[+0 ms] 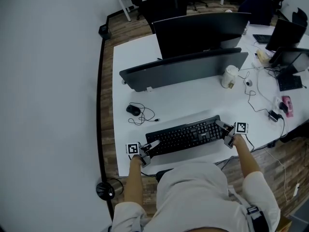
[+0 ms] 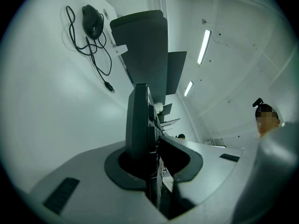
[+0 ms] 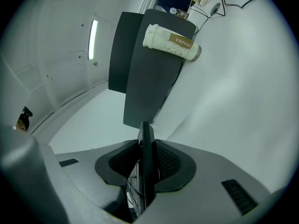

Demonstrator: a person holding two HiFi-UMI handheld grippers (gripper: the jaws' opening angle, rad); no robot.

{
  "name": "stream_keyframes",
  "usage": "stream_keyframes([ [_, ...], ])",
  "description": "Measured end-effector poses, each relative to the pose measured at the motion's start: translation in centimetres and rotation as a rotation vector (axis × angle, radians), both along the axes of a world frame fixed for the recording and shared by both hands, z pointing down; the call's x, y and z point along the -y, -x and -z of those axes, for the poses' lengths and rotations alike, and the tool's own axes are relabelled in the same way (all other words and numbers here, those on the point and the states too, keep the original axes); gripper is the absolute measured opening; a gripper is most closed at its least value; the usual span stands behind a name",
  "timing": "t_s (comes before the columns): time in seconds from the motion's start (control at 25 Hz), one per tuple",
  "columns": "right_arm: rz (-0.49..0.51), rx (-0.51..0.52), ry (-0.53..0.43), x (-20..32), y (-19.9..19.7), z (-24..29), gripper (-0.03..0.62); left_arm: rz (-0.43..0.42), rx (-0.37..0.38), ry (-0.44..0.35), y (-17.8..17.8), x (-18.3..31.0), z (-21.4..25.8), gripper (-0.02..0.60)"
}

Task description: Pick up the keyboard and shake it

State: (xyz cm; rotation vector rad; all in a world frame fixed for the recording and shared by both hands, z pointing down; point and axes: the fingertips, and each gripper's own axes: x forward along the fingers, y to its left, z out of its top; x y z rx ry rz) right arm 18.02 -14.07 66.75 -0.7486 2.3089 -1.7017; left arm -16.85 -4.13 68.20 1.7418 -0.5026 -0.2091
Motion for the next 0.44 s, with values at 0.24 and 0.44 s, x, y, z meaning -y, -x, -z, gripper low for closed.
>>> stream_keyframes([
  [0.24, 0.025, 0.017, -0.017, 0.10, 0.49, 0.77, 0.137, 0.002, -0.017, -0.042, -0.32, -0.01, 0.33, 0.104],
  [0.44, 0.032, 0.017, -0.015, -0.27, 0.35, 0.80, 0.137, 0.001, -0.033, -0.023, -0.68, -0.44, 0.11, 0.104],
])
